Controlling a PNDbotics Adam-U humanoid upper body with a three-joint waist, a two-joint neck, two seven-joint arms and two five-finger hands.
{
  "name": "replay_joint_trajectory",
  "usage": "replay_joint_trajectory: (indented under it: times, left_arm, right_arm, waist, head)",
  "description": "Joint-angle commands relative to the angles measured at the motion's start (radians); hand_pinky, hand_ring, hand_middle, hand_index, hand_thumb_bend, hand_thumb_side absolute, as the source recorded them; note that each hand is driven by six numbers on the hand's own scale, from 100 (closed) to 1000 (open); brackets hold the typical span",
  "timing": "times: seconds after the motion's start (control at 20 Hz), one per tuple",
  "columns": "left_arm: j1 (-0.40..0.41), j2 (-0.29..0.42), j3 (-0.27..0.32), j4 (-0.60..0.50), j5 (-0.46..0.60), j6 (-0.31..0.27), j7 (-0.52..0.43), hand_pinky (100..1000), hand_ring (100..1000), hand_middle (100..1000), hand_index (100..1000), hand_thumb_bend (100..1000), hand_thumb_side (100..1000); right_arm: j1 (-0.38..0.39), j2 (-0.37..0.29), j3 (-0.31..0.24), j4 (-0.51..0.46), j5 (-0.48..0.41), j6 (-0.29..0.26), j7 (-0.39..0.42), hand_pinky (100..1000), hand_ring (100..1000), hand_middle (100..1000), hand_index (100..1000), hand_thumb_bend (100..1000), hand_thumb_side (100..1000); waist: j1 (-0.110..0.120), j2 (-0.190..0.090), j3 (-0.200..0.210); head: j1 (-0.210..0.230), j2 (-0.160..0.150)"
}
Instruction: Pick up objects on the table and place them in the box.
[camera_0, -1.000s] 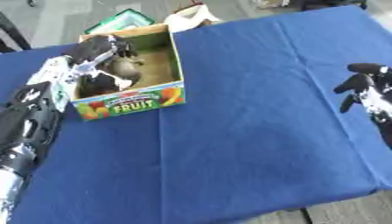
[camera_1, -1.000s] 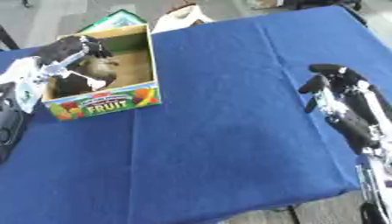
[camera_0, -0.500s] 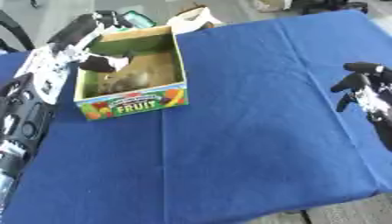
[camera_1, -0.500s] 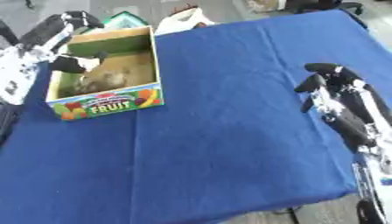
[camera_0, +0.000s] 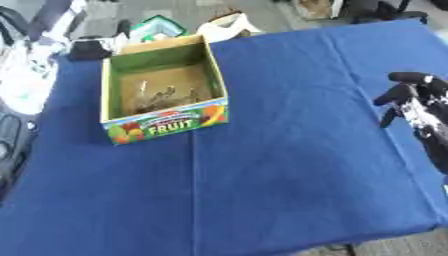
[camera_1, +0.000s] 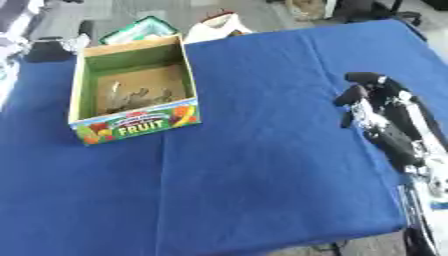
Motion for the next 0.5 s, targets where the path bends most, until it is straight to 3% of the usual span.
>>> replay_joint_trajectory:
  times: [0.05,0.5]
  left_arm:
    - [0.032,0.063,0.022,-0.114,0.124,0.047,-0.005,703,676,675,805,100,295]
    - [0.285,0.11,0.072,-0.328,0.526,0.167,-0.03,551,550,560,774,100,595]
  right_arm:
    - [-0.007,-0.005,-0.011,-0.007,-0.005,0.0,-0.007,370,603,522,761,100,429]
    - [-0.007,-0.002,-0.017,-0.008,-0.005,0.0,-0.014,370,603,522,760,100,429]
  waist:
    - [-0.005,-0.019,0.011]
    - [-0.016,-0.013,0.057]
  head:
    - [-0.009,0.003]
    - [-0.028,-0.004]
